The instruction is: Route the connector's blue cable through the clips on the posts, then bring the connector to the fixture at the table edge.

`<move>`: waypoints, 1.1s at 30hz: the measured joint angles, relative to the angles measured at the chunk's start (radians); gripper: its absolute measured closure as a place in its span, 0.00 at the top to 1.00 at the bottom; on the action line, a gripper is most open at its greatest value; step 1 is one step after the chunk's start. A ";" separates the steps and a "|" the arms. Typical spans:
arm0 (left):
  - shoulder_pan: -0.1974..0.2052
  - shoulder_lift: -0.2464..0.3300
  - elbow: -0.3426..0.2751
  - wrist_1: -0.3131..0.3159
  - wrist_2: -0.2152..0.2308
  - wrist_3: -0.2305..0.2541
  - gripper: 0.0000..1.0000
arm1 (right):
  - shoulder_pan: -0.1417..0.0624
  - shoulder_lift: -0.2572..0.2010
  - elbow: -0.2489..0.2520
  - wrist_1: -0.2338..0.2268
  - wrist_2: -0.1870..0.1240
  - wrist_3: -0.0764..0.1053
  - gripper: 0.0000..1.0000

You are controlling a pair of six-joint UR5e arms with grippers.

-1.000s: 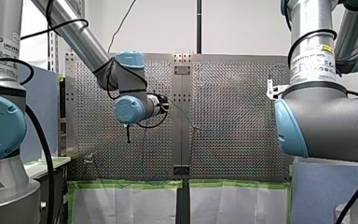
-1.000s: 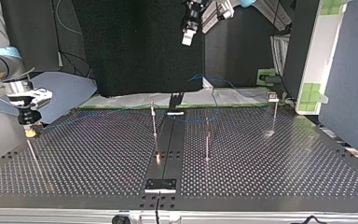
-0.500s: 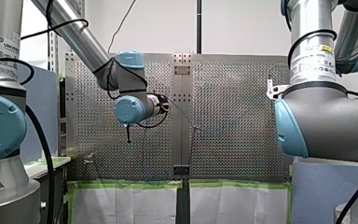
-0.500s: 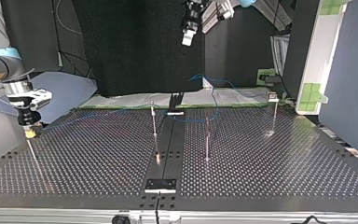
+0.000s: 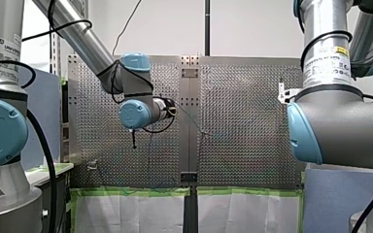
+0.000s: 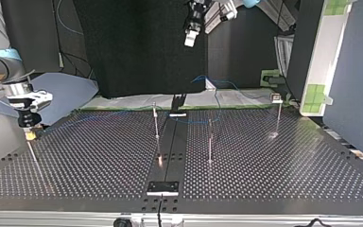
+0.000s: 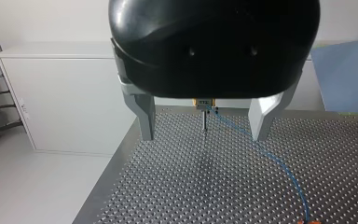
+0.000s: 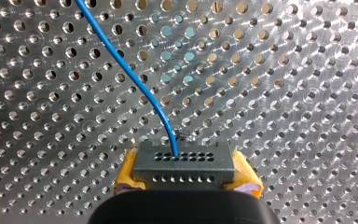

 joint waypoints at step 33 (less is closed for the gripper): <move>0.008 0.000 0.000 0.000 0.001 0.000 1.00 | 0.002 0.005 -0.012 -0.007 0.001 -0.008 1.00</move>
